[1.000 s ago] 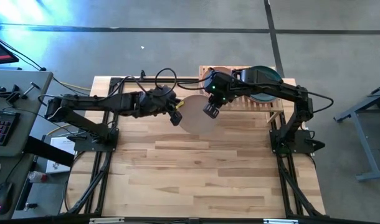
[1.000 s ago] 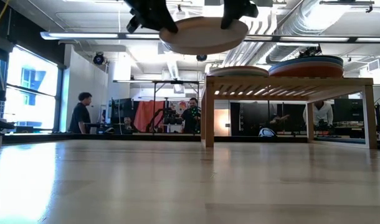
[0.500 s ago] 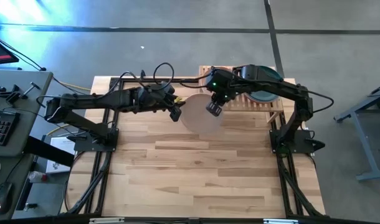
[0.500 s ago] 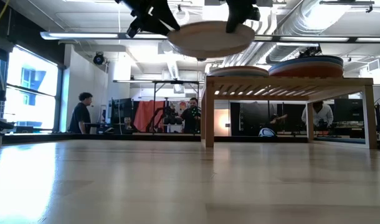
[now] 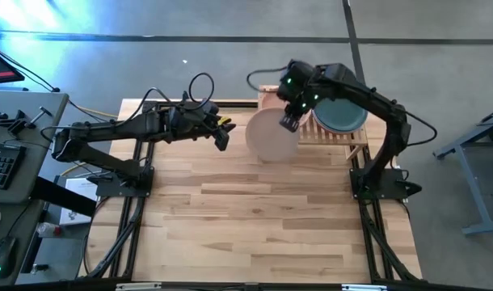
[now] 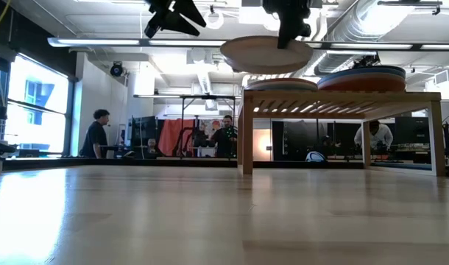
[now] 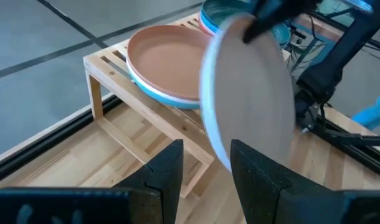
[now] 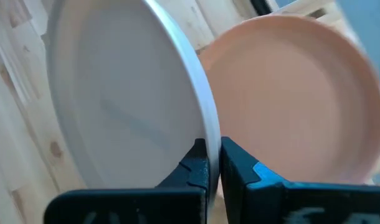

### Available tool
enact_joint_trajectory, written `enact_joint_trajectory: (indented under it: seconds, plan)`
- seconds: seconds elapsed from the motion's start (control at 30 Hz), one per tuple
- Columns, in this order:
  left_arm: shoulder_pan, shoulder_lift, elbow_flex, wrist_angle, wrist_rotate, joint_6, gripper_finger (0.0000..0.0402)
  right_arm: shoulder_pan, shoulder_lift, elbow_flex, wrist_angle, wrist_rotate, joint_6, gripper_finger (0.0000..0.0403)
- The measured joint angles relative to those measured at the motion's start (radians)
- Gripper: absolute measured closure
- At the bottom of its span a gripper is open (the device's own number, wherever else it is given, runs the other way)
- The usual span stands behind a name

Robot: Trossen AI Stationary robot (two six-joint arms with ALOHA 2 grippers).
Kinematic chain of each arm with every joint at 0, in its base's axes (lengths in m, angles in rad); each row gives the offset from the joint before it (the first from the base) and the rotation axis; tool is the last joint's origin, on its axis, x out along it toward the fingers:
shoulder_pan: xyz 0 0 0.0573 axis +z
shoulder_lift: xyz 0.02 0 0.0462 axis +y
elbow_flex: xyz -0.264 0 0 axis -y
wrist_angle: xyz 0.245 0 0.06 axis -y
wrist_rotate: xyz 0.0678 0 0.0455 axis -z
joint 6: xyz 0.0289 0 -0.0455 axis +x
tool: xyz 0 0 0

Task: Place and stack plates onto a shelf
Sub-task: Stack the white plate on top of the brown plate onto the shelf

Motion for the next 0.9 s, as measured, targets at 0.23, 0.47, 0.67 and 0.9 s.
enact_joint_trajectory:
  seconds: [0.23, 0.47, 0.67, 0.9]
  plan:
    - [-0.001, 0.000, 0.000, -0.002, 0.001, -0.001, 0.0282, -0.198, -0.005, 0.000, 0.017, -0.150, -0.134, 0.0403]
    - [-0.001, 0.000, 0.000, -0.002, 0.001, -0.001, 0.0282, -0.398, -0.005, 0.000, 0.071, -0.291, -0.160, 0.0403]
    - [-0.001, 0.000, 0.000, -0.002, 0.002, -0.001, 0.0282, -0.531, -0.003, 0.000, 0.131, -0.401, -0.149, 0.0403]
    - [-0.001, 0.000, 0.000, -0.005, -0.011, 0.009, 0.0282, -0.635, 0.015, 0.000, 0.183, -0.484, -0.027, 0.0403]
